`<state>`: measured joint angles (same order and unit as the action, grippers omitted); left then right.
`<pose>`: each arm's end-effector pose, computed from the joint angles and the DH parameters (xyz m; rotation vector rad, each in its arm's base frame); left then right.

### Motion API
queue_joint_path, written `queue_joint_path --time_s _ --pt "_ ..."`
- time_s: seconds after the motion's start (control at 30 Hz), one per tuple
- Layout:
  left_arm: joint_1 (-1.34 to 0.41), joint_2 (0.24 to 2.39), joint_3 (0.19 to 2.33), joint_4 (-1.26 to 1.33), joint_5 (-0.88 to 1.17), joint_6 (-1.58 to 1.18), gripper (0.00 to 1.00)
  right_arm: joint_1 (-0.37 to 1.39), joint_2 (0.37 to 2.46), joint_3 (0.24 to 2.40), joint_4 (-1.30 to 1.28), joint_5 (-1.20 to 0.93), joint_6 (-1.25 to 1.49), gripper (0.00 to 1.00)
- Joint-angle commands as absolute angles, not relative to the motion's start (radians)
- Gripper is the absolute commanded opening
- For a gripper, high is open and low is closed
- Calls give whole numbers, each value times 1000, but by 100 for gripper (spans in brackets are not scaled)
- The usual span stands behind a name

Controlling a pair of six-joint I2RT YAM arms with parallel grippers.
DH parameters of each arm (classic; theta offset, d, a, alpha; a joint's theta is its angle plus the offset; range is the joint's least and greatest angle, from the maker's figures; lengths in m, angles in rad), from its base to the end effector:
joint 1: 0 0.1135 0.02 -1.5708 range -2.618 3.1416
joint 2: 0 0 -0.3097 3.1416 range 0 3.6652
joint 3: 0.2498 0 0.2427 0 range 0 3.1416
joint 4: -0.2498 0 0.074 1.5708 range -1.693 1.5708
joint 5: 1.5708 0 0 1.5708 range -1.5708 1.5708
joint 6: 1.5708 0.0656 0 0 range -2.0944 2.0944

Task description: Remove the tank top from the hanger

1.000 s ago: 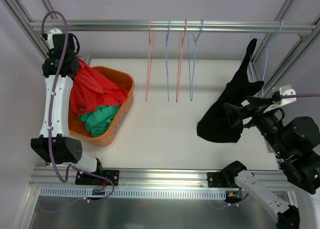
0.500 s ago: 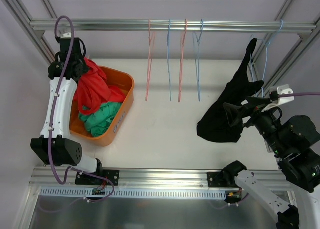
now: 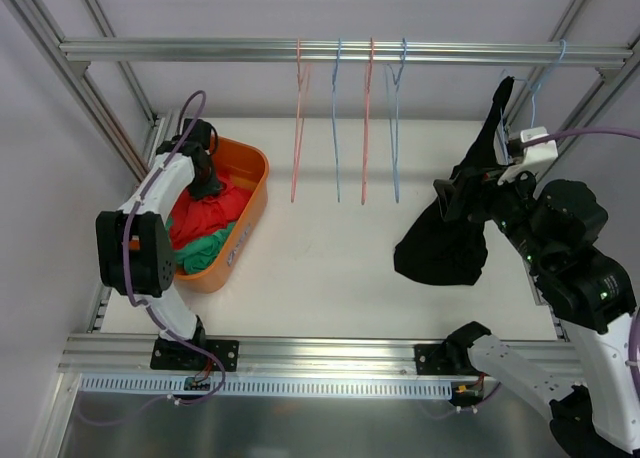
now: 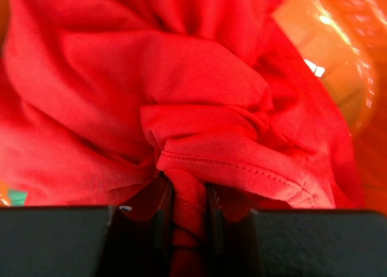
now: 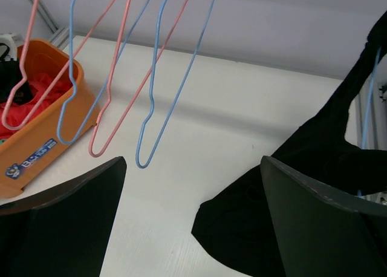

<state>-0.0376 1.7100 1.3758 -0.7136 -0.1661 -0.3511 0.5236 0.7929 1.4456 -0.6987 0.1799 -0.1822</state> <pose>0.3742 -0.0032 0.2796 -0.4625 2.5557 0.0779 0.0851 0.0356 0.5182 -0.4267 1.5600 0.1182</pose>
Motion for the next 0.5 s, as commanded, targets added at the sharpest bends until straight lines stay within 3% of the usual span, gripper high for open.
queue_joint_path --time_s 0.0,0.13,0.37,0.47 --pt "-121 1642 1374 -745 -192 -385 40 505 808 1538 -709 265 -239 100" --pt "-138 1472 1382 -749 -259 -376 99 434 905 1666 -854 345 -284 100" --pt "-172 1163 1483 -790 -307 -272 99 103 1145 1867 -953 43 -287 100" --pt "-213 1025 1434 -792 -253 -250 99 11 1215 1933 -953 35 -294 95"
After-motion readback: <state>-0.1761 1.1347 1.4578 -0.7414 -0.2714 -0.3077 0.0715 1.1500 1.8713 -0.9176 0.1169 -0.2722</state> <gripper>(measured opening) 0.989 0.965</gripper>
